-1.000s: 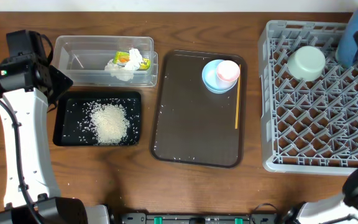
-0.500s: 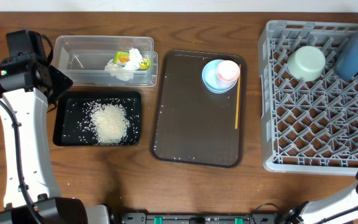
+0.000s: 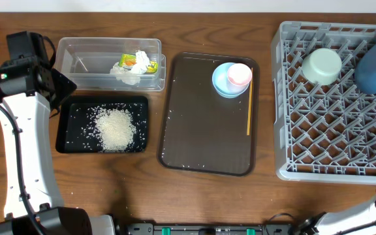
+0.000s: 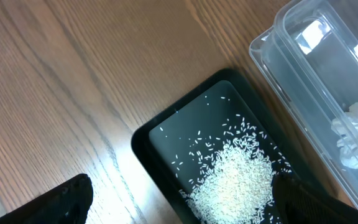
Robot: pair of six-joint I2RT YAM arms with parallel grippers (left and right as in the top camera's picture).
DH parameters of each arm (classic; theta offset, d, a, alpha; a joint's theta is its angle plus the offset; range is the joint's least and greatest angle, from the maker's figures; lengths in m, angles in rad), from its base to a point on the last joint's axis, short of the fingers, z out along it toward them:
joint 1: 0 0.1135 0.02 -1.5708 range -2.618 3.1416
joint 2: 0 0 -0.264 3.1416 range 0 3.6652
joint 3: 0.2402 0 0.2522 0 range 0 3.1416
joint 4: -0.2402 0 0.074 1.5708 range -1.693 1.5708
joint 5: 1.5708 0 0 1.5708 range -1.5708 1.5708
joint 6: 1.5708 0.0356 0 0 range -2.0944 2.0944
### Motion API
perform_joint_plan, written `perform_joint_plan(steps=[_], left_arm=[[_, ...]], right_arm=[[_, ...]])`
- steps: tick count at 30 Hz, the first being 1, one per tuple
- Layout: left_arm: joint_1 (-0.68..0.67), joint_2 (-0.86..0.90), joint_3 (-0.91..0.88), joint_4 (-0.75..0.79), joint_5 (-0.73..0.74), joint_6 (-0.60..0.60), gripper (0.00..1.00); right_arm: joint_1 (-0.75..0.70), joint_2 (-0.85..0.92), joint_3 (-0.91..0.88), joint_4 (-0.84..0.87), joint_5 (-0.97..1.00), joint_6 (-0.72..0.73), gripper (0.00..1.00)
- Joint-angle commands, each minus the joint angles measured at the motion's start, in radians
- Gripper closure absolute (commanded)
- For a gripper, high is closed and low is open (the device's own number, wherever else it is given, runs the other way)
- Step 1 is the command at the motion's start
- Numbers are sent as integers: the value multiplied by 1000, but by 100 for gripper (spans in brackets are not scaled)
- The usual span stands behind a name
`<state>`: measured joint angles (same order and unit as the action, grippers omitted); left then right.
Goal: Sort waste into correct bins and load items into the dishwasher rack
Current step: 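Carry the blue plate right and stand it in the rack's right side, then reach the right gripper to the pink cup on the brown tray and grasp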
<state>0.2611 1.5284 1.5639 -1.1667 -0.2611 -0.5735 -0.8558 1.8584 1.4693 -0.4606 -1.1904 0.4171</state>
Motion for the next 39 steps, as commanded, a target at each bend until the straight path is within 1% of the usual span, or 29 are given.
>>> perform_joint_plan(steps=[1,3,4,8,9,11,13,19,23,25,26,27,28,29,30,33,34,35,37,38,39], left_arm=[[4,2,3,-3,-5,-8,6],[4,2,3,-3,-5,-8,6],[4,2,3,-3,-5,-8,6],[4,2,3,-3,-5,-8,6],[4,2,3,-3,-5,-8,6],[4,2,3,-3,-5,-8,6],[4,2,3,-3,-5,-8,6],[4,2,3,-3,-5,-8,6],[4,2,3,-3,-5,-8,6],[4,2,3,-3,-5,-8,6],[4,2,3,-3,-5,-8,6],[4,2,3,-3,-5,-8,6],[4,2,3,-3,-5,-8,6],[4,2,3,-3,-5,-8,6],[4,2,3,-3,-5,-8,6],[4,2,3,-3,-5,-8,6],[4,2,3,-3,-5,-8,6],[4,2,3,-3,-5,-8,6],[4,2,3,-3,-5,-8,6],[4,2,3,-3,-5,-8,6],[4,2,3,-3,-5,-8,6]], right_arm=[[-9,-143,6,-78,250,-63,55],[-7,-205,6,-140,411,-74,54],[-7,-246,6,-167,514,-74,51],[-9,-335,6,-198,669,-72,50],[-9,-359,6,-203,694,-69,46],[-8,-390,6,-206,715,-61,38],[-7,-417,6,-206,715,-54,34],[30,-462,6,-216,704,-27,35],[106,-480,6,-216,700,-21,35],[168,-486,6,-216,700,-22,33],[206,-490,6,-213,690,-24,30],[239,-491,6,-209,668,-34,25],[293,-492,6,-195,610,-57,8],[325,-491,6,-181,563,-74,1],[370,-491,6,-155,490,-95,1],[502,-486,6,-32,309,-96,1],[538,-484,6,7,290,-96,10],[591,-481,6,53,298,-96,23],[687,-474,6,89,372,-97,33],[737,-469,6,87,443,-98,36],[789,-462,6,79,516,-109,37]])
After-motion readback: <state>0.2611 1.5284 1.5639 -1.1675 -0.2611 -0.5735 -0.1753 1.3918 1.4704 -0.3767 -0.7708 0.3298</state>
